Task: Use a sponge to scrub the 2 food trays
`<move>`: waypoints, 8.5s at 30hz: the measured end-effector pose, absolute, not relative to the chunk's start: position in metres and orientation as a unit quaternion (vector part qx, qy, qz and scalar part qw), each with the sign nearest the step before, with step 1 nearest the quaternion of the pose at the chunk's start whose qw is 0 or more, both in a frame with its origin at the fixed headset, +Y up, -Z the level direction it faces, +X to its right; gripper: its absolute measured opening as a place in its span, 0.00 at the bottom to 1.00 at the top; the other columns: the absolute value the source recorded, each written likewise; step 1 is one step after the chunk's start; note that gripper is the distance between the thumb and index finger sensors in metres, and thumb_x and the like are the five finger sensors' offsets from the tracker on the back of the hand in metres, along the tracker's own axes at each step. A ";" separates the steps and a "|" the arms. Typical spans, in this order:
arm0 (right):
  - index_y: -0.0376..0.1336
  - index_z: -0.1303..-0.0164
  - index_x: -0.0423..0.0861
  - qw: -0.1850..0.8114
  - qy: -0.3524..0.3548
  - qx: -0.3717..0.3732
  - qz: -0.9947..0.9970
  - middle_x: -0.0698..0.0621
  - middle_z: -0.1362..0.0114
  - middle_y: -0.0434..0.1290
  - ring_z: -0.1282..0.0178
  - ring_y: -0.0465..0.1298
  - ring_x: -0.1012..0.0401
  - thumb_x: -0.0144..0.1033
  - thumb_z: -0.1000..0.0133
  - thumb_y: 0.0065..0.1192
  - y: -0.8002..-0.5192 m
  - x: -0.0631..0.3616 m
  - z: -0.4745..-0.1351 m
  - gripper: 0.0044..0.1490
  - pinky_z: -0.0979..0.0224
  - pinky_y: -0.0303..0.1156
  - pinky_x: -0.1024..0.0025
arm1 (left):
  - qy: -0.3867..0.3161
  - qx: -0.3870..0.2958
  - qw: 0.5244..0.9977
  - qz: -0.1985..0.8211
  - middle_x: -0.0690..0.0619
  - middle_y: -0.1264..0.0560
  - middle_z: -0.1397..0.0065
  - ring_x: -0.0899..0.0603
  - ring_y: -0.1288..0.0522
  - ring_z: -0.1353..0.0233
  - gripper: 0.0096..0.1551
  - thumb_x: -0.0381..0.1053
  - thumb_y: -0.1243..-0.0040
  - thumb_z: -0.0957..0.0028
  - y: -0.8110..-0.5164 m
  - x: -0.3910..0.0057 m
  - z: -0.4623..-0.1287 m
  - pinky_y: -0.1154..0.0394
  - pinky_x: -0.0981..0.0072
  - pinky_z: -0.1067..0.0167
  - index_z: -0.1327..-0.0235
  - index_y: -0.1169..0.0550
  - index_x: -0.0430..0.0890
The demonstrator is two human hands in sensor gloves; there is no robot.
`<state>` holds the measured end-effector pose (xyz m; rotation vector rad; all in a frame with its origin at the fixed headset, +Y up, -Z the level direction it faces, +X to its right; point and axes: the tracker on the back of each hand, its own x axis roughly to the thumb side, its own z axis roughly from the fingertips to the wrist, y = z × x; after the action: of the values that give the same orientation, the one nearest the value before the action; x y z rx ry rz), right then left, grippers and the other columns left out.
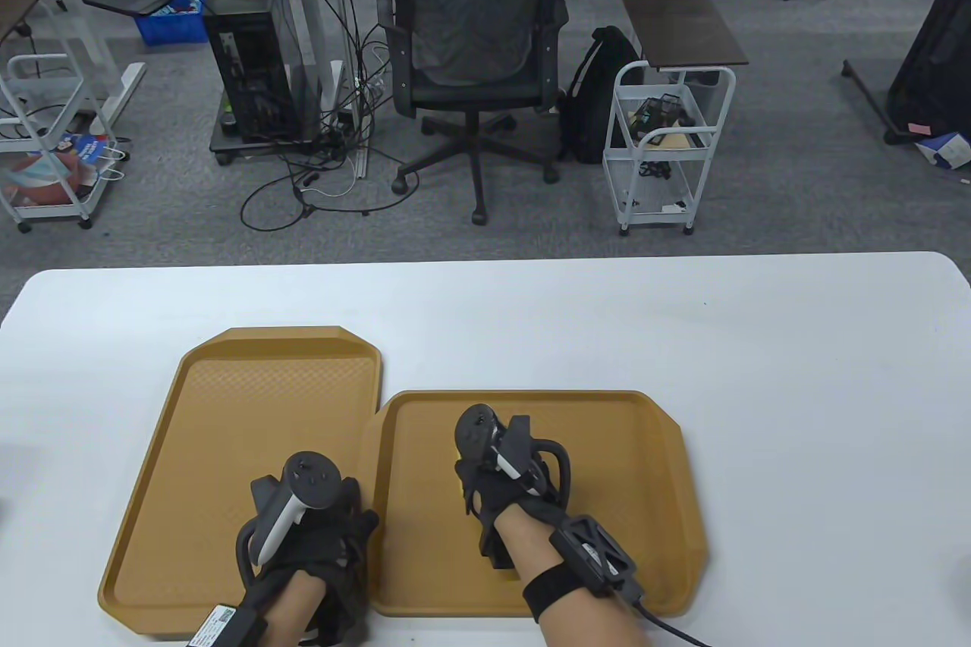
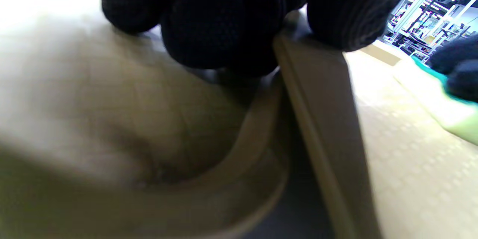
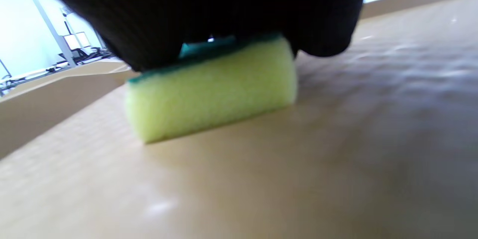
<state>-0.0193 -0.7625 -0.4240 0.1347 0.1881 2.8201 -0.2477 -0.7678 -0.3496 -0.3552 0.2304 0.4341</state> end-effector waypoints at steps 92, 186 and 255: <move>0.60 0.24 0.53 0.024 0.001 -0.030 0.999 0.46 0.17 0.59 0.32 0.75 0.43 0.49 0.51 0.76 -0.727 0.178 -0.315 0.45 0.32 0.75 0.47 | 0.106 -0.159 0.967 0.170 0.52 0.15 0.50 0.43 0.17 0.55 0.43 0.66 0.34 0.54 -0.768 -0.241 -0.348 0.24 0.48 0.43 0.25 0.30 0.51; 0.62 0.25 0.53 0.183 -0.073 -0.028 0.980 0.46 0.17 0.60 0.31 0.75 0.42 0.45 0.50 0.77 -0.696 0.258 -0.285 0.42 0.30 0.74 0.45 | 0.250 -0.042 0.961 0.114 0.49 0.14 0.42 0.46 0.10 0.55 0.33 0.60 0.22 0.58 -0.758 -0.215 -0.546 0.13 0.56 0.49 0.36 0.19 0.59; 0.62 0.25 0.53 0.163 -0.086 -0.038 0.982 0.46 0.17 0.61 0.31 0.74 0.42 0.45 0.50 0.76 -0.698 0.254 -0.283 0.41 0.30 0.73 0.45 | 0.293 0.045 0.932 0.209 0.55 0.21 0.36 0.44 0.18 0.43 0.28 0.50 0.45 0.48 -0.680 -0.414 -0.458 0.25 0.49 0.35 0.31 0.26 0.60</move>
<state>0.2540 -0.6981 -0.2832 -0.1074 -0.2453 2.8014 -0.4139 -0.6797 -0.4583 0.0928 0.6003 0.4274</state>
